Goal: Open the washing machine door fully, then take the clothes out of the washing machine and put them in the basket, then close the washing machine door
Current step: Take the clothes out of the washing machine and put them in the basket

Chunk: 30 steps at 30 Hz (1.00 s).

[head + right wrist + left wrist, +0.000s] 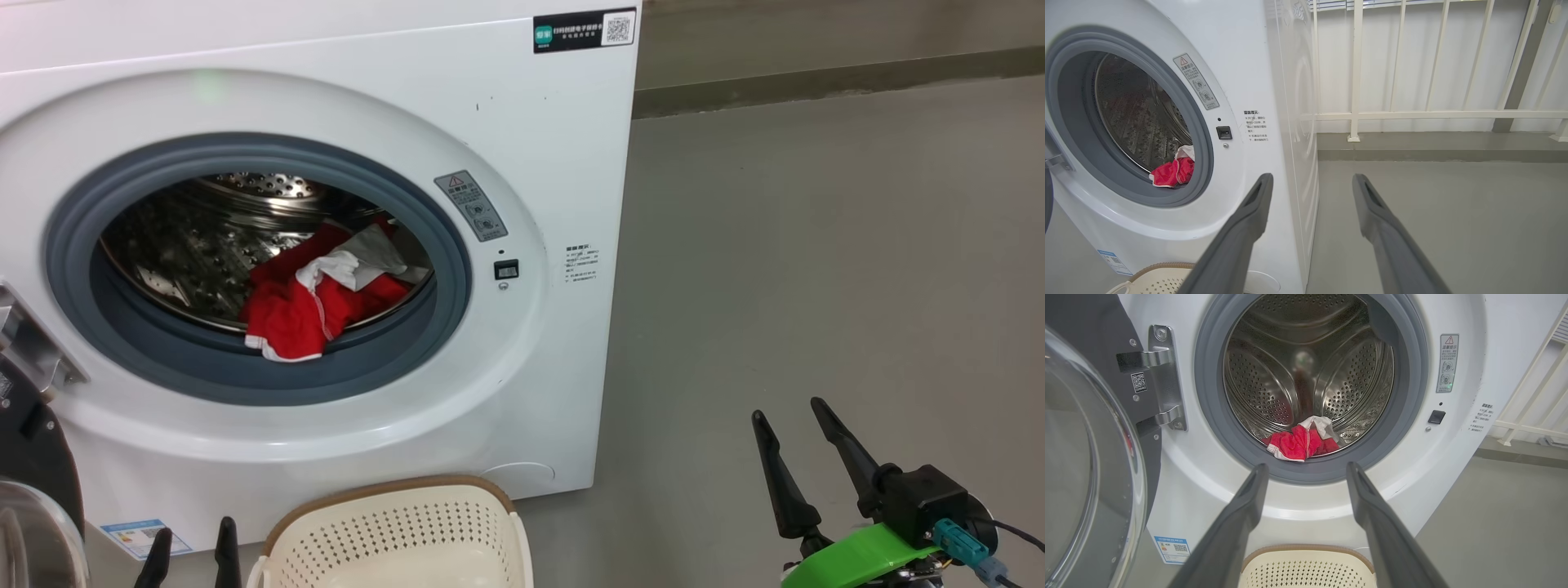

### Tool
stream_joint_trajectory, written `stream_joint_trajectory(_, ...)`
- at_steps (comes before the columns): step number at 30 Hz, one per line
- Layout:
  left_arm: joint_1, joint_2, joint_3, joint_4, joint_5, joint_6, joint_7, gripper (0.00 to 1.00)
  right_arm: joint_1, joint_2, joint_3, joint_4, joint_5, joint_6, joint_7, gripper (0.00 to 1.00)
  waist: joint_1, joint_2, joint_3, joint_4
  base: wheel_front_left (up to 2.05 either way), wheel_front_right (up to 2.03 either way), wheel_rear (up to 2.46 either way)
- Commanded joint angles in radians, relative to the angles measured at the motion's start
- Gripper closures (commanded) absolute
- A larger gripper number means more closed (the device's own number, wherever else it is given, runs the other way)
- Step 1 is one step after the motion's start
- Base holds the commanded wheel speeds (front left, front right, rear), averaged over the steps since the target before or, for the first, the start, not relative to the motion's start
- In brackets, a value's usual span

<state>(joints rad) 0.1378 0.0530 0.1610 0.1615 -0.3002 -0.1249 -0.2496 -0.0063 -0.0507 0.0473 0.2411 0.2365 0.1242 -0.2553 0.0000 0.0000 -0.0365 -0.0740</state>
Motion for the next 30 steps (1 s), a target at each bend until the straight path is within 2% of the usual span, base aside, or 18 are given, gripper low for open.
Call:
stream_joint_trajectory(1, -0.035, 0.011, 0.031, -0.023, -0.003, -0.006, -0.012, 0.00, -0.032, -0.003, 0.021, -0.021, 0.000, 0.007, -0.006, 0.00, 0.0000, 0.0000, -0.001, 0.002, 0.00, 0.00, 0.00)
stream_joint_trajectory(19, -0.027, 0.012, 0.028, -0.015, -0.026, -0.006, -0.012, 0.00, -0.028, -0.006, 0.026, -0.020, 0.002, 0.007, -0.006, 0.00, 0.0000, 0.0000, -0.003, 0.014, 0.00, 0.00, 0.00)
stream_joint_trajectory(30, -0.165, 0.030, 0.001, 0.081, -0.084, -0.006, -0.012, 0.00, -0.048, -0.009, 0.025, -0.025, -0.005, 0.007, -0.006, 0.00, 0.0000, 0.0000, 0.066, 0.046, 0.00, 0.00, 0.00)
